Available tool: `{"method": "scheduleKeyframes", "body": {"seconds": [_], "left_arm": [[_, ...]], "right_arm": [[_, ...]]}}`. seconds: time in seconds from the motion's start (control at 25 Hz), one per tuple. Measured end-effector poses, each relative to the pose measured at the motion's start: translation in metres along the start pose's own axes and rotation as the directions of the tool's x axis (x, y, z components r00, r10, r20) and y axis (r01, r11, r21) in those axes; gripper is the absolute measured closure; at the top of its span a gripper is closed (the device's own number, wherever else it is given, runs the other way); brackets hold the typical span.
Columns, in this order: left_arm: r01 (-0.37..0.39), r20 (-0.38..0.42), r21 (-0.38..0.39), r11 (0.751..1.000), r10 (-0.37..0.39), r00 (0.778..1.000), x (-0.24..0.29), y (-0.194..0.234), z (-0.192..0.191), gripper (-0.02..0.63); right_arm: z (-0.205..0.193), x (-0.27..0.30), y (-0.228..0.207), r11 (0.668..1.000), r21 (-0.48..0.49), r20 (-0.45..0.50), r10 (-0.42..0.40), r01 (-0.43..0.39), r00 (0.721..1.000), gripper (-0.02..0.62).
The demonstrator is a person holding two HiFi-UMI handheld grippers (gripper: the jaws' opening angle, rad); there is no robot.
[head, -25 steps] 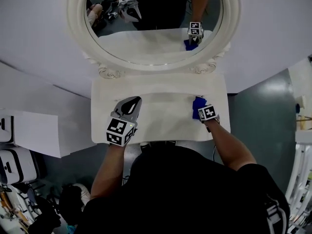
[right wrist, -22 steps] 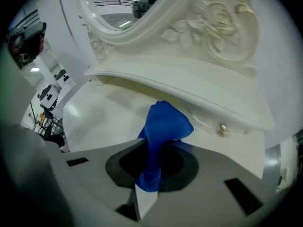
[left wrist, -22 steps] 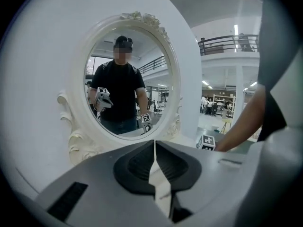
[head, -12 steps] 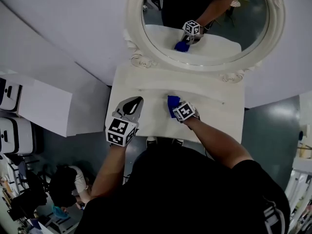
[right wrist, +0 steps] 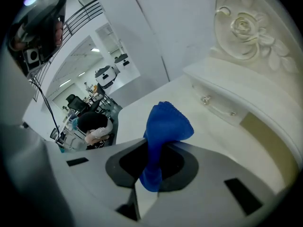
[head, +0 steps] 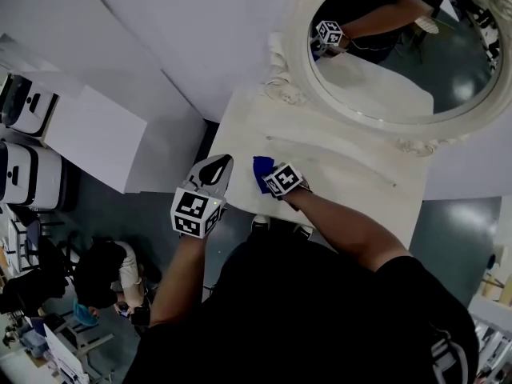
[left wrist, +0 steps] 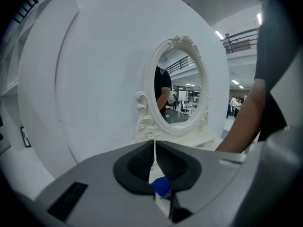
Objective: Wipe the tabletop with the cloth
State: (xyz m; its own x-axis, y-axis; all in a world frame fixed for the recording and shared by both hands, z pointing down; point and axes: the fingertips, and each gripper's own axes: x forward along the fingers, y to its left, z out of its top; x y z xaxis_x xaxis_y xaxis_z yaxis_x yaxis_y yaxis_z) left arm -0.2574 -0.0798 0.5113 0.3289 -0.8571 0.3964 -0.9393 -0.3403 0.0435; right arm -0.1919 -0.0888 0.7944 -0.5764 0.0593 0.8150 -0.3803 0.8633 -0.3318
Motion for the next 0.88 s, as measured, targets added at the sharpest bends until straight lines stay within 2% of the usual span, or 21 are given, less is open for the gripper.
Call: {"method": "scheduleKeyframes", "body": {"seconds": [0.28,0.52,0.68,0.88], "left_arm": [[-0.089,-0.021,-0.045,0.995,0.088,0.996,-0.042,0.043,-0.023,0.588],[-0.138,-0.037,-0.069,0.988,0.136,0.99,-0.066,0.071,-0.038,0.589],[-0.143,-0.045,-0.075,0.987,0.14,0.989,-0.074,0.085,-0.044,0.589],[-0.111,-0.049,-0.064,0.992,0.108,0.993,-0.069,0.085,-0.046,0.589]], "right_arm": [[0.025,0.051,0.05,0.995,-0.053,-0.062,0.087,-0.09,0.994,0.555],[0.019,0.085,0.078,0.988,-0.066,-0.13,0.127,-0.137,0.983,0.555],[0.008,0.098,0.075,0.991,-0.04,-0.159,0.116,-0.124,0.98,0.555],[0.0,0.096,0.07,0.993,0.005,-0.139,0.115,-0.116,0.984,0.555]]}}
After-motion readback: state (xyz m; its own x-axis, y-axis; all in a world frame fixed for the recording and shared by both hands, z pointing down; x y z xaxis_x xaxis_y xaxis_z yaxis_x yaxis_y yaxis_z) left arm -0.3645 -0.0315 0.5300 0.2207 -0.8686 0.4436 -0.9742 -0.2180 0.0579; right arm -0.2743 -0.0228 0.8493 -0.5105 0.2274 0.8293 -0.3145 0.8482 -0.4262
